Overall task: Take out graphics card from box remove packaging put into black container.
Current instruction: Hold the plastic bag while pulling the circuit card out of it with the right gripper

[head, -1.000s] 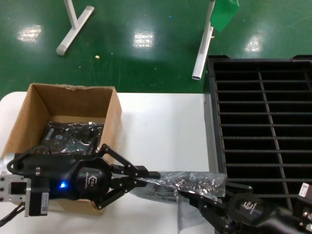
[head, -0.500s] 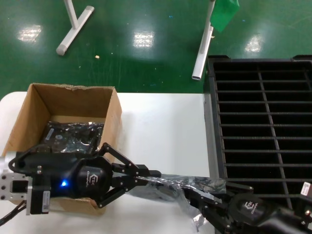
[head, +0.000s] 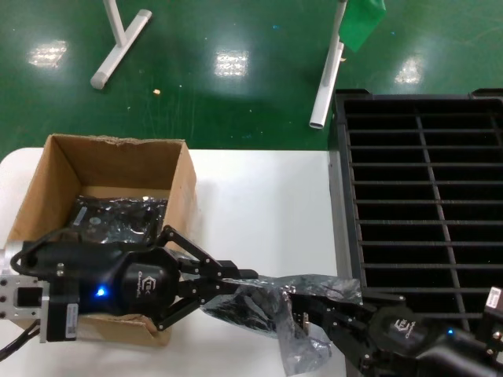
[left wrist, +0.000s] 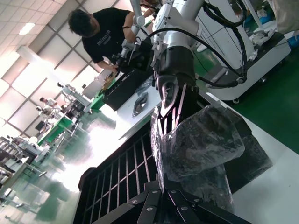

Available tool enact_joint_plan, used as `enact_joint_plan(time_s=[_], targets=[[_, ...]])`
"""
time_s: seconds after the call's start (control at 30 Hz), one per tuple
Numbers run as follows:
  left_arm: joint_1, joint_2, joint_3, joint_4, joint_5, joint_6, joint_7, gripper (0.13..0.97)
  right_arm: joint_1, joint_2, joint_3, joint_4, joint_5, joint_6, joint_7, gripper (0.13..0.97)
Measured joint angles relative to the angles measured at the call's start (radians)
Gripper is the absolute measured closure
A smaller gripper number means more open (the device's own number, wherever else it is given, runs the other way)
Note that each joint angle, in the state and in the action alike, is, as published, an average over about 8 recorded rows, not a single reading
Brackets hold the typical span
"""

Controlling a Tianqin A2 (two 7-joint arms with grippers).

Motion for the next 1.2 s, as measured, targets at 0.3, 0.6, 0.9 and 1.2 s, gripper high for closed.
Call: enact_joint_plan(time_s=[0.3, 0.6, 0.9, 1.2], targets=[[0.001, -0.003, 0.003, 0.008, 0.01, 0.001, 0.015, 0.955, -0.003, 0.004, 0.009, 0.007, 0.003, 0.003, 0.004, 0.896], [-0.007, -0.009, 0.013, 0.029, 0.027, 0.004, 0.029, 0.955, -0.019, 0.012, 0.015, 0.021, 0.0, 0.011, 0.004, 0.897], [-0.024, -0.012, 0.011, 0.053, 0.028, 0.007, 0.032, 0.955, -0.028, 0.017, 0.014, 0.027, -0.008, 0.018, 0.004, 0.898], [-0.027, -0.021, 0.001, 0.083, 0.024, 0.013, 0.043, 0.955, -0.028, 0.023, 0.02, 0.045, -0.01, 0.032, 0.012, 0.898]])
